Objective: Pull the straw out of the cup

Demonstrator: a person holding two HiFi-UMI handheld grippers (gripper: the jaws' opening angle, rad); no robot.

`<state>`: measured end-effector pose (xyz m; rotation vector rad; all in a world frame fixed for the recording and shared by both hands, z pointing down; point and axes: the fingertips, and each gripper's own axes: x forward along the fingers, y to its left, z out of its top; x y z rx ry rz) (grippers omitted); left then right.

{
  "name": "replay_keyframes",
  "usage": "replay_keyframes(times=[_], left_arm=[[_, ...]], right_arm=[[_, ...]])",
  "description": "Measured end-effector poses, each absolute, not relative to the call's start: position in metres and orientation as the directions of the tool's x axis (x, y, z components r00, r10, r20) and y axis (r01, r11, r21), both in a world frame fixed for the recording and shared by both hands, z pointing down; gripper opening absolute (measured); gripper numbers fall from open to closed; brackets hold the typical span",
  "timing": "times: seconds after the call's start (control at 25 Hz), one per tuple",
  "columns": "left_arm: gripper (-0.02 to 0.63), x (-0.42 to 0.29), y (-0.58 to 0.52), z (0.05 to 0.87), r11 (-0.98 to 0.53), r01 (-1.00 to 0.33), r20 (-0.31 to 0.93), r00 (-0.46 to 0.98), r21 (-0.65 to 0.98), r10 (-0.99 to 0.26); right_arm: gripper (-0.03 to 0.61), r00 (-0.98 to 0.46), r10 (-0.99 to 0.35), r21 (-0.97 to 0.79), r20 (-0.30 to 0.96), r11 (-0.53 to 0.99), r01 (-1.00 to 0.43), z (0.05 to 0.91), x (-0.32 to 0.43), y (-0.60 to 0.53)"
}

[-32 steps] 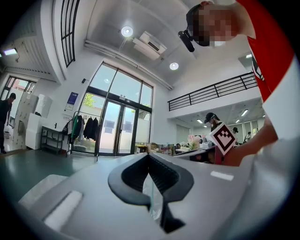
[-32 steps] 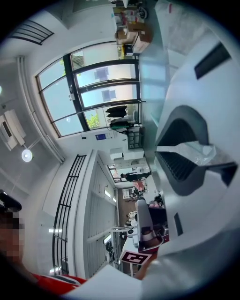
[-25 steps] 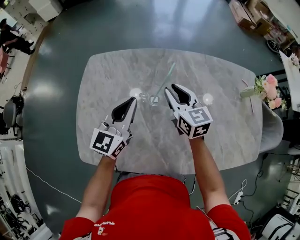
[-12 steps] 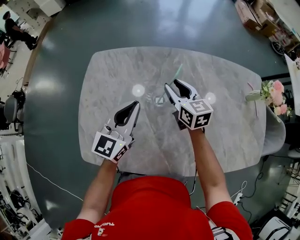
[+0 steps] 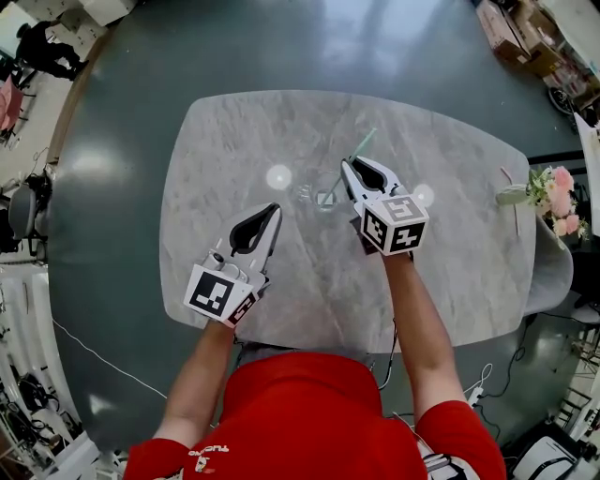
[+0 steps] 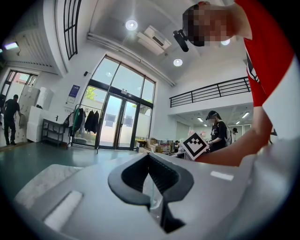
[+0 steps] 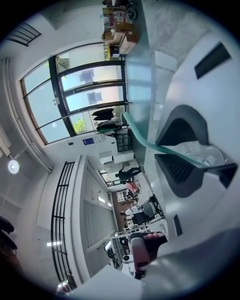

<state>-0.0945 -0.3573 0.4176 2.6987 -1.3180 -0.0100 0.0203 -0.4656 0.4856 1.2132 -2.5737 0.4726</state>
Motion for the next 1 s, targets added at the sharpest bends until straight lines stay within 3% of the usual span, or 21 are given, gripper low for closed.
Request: replay_keyframes(times=[0.52,1.0], left_arm=[[0.005,-0.100,-0.349,0.412,-0.615,-0.778,0.040,0.624,0.124,-0.781],[0.005,-0.096,-0.341,0.393,-0.631,-0.768,0.007,0.635,0.107,-0.772]], right_arm=[[0.018,-0.629,-0.725,-0.157,0.282,0.612,-0.775,0.453,0.014,-0.447],[0.017,-0.648,-0.759,-0.112,0.071,0.639,-0.761,0.350,0.026,-0.415]])
